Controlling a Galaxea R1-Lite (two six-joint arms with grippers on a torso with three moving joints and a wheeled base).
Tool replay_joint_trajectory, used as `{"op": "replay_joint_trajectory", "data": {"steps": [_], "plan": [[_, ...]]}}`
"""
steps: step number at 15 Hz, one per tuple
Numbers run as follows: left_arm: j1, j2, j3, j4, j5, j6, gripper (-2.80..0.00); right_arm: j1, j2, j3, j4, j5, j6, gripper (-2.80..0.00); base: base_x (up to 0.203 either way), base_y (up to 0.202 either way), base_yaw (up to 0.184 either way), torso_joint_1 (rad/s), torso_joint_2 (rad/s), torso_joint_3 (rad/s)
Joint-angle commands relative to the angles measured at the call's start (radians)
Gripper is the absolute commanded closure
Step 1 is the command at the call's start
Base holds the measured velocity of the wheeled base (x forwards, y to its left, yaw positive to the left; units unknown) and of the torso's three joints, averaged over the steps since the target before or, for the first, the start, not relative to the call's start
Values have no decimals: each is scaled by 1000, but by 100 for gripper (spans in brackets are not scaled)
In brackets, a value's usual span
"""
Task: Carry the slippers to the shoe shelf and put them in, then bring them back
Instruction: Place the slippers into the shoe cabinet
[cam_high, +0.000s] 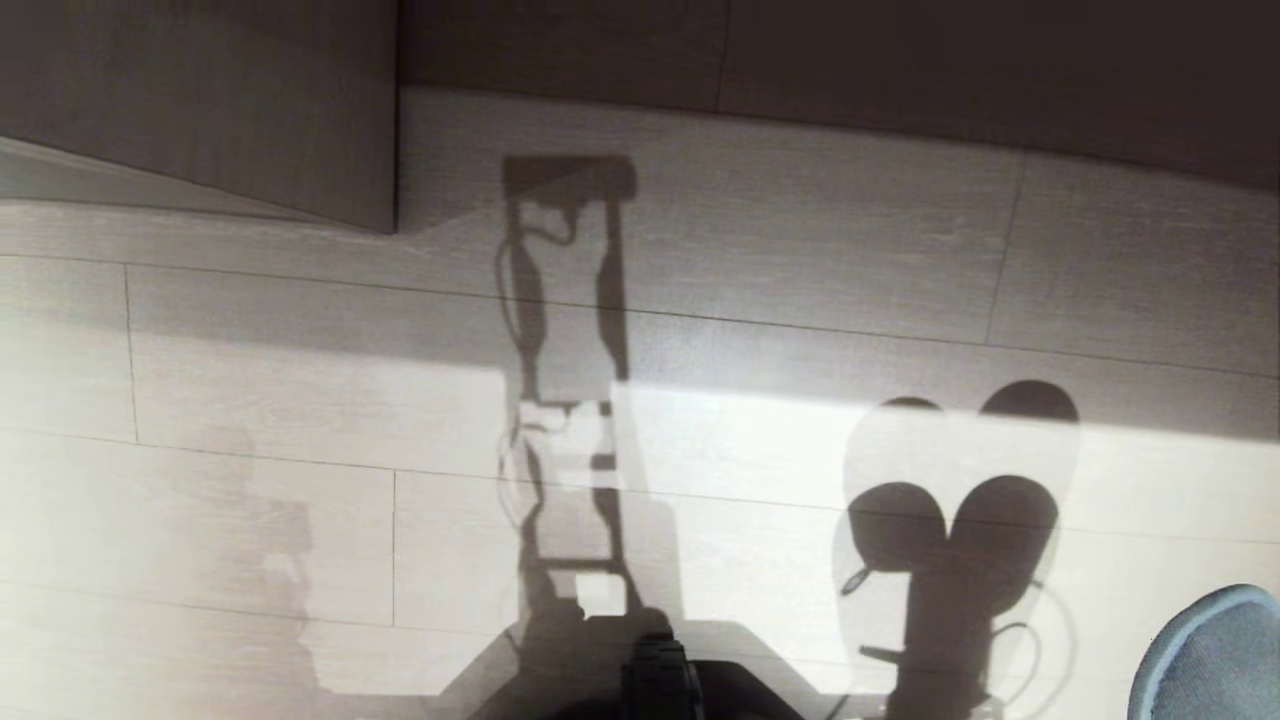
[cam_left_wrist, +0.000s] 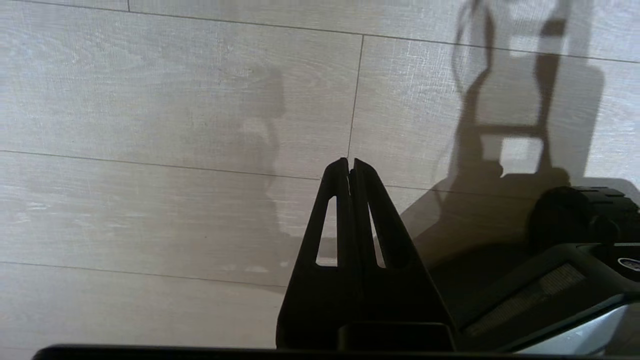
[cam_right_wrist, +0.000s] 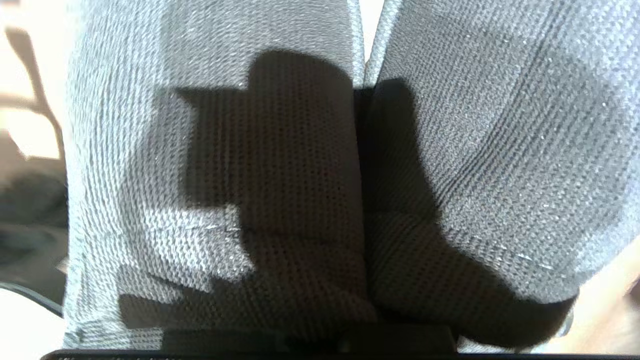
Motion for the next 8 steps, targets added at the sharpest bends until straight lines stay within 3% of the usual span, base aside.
{"op": "replay_joint_trajectory", "data": {"steps": [1,8], "plan": [[0,0,2,0,1,-2,0,0,0,0,1,-1,12,0,0,0,0,-7,-2,198],[0,0,2,0,1,-2,0,0,0,0,1,-4,24,0,0,0,0,3,4,199]]}}
